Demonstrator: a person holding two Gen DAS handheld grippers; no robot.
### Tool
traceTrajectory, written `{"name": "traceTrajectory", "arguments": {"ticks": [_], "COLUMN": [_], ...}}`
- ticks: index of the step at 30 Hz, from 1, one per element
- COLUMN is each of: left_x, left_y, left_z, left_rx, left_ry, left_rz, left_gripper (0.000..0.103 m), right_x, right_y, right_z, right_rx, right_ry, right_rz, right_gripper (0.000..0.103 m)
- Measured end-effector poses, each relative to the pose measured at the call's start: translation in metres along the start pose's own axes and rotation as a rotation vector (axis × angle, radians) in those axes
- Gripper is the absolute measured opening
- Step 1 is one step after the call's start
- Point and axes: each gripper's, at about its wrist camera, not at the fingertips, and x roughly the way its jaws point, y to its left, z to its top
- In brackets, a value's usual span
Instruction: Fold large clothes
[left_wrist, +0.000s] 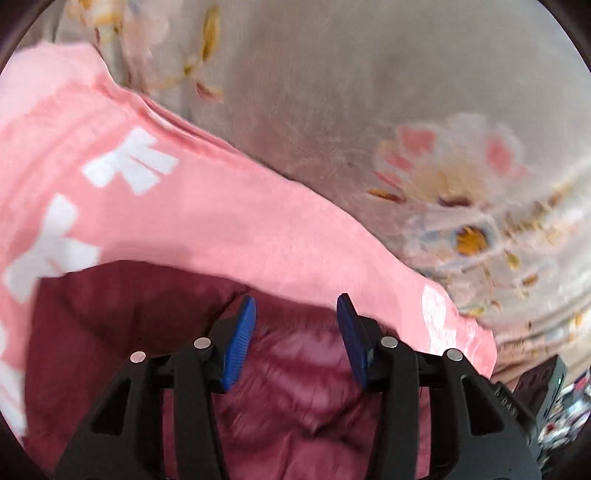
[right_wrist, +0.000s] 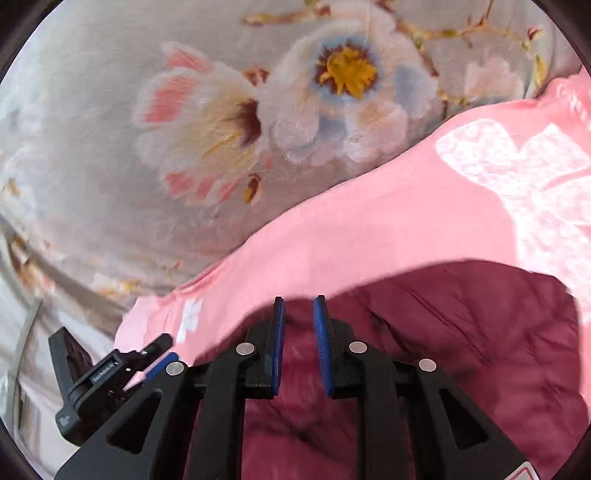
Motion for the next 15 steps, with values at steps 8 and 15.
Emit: {"name": "traceTrajectory", "arguments": {"ticks": [8, 15], "left_x": [0.049, 0.056], "left_y": [0.005, 0.020], "left_z": [-0.024, -0.042], "left_rx": [0.186, 0.274], "left_ry": [0.184, 0.177], "left_rz": [0.128, 0.183], "left_gripper": [0.029, 0.021], "right_x": [0.051, 0.053], "right_y": [0.008, -0.014], "right_z": [-0.024, -0.040], "right_rx": [-0.303, -0.383], "right_ry": [0.191, 0.203], "right_rz": [-0.182, -0.278], "right_gripper": [0.015, 0.004]}}
